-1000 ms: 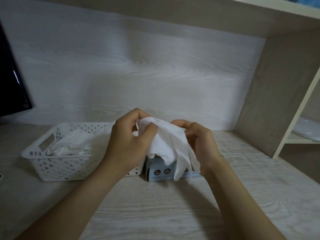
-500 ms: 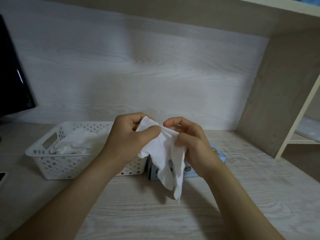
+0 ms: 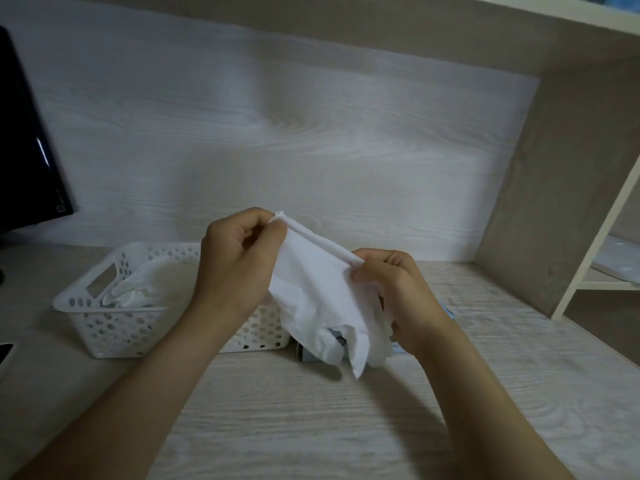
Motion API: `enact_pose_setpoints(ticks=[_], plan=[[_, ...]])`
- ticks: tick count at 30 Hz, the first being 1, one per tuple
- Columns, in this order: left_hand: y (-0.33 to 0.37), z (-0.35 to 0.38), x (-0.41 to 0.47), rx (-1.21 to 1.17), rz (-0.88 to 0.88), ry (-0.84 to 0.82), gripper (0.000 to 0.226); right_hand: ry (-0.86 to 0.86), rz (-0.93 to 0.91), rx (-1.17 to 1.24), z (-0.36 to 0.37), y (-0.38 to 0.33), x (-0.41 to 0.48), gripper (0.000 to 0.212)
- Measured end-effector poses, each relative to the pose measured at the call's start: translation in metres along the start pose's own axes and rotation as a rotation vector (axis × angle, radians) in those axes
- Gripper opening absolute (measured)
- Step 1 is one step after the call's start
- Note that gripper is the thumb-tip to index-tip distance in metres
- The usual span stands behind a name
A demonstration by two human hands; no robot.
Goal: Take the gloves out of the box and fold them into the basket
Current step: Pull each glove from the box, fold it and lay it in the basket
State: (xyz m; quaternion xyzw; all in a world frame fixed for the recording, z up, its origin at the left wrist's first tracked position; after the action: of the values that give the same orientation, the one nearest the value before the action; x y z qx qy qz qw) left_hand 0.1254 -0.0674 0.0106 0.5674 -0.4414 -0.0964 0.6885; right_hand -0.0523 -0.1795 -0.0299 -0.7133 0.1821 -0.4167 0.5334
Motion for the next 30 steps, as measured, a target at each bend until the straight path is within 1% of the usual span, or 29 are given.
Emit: enact_pose_setpoints(ticks=[1, 3, 7, 9, 13, 16, 18, 19, 21, 24, 27, 28, 30], plan=[[0.000, -0.002, 0.002, 0.015, 0.017, 0.012, 0.032, -0.003, 0.009, 0.006, 0.000, 0.002, 0.000, 0.010], [0.003, -0.005, 0.004, 0.071, 0.072, 0.045, 0.032, 0.026, 0.004, -0.025, -0.003, 0.004, 0.000, 0.014], [0.007, -0.019, 0.010, 0.180, 0.122, 0.129, 0.030, 0.244, -0.076, -0.138, -0.012, 0.001, 0.001, 0.020], [0.006, -0.029, 0.015, 0.210, 0.095, 0.155, 0.026, 0.315, -0.158, -0.259, -0.012, -0.001, 0.002, 0.017], [-0.002, -0.057, 0.026, 0.201, -0.017, 0.215, 0.022, 0.333, -0.289, -0.484, 0.007, -0.005, 0.011, 0.014], [-0.013, -0.077, 0.032, 0.186, -0.099, 0.278, 0.028, 0.394, -0.358, -0.617, 0.019, -0.017, 0.016, 0.020], [-0.014, -0.088, 0.034, 0.176, -0.106, 0.302, 0.037, 0.462, -0.400, -0.662, 0.025, -0.027, 0.019, 0.027], [-0.015, -0.093, 0.034, 0.172, -0.110, 0.314, 0.037, 0.481, -0.416, -0.664, 0.028, -0.031, 0.022, 0.029], [-0.015, -0.101, 0.033, 0.158, -0.126, 0.320, 0.035, 0.475, -0.426, -0.671, 0.039, -0.038, 0.031, 0.030], [-0.011, -0.109, 0.032, 0.132, -0.118, 0.344, 0.034, 0.423, -0.413, -0.686, 0.054, -0.042, 0.048, 0.032], [-0.019, -0.125, 0.034, 0.180, -0.142, 0.470, 0.017, 0.367, -0.370, -0.700, 0.064, -0.041, 0.067, 0.037], [-0.024, -0.127, 0.036, 0.208, -0.160, 0.490, 0.014, 0.348, -0.347, -0.709, 0.064, -0.040, 0.073, 0.039], [-0.034, -0.132, 0.040, 0.276, -0.178, 0.489, 0.018, 0.318, -0.306, -0.733, 0.070, -0.036, 0.087, 0.043]])
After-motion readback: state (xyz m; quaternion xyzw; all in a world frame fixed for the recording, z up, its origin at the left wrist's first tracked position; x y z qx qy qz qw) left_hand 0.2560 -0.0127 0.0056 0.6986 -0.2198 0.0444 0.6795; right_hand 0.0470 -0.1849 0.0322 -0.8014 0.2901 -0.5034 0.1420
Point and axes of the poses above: each hand's wrist, its own x-axis towards the middle knuckle, its own z-axis out of the palm, y = z × x, the point moved 9 cm from there along x, towards the middle knuckle, and after that the axes turned 9 degrees about -z, right-handed, at the moved point
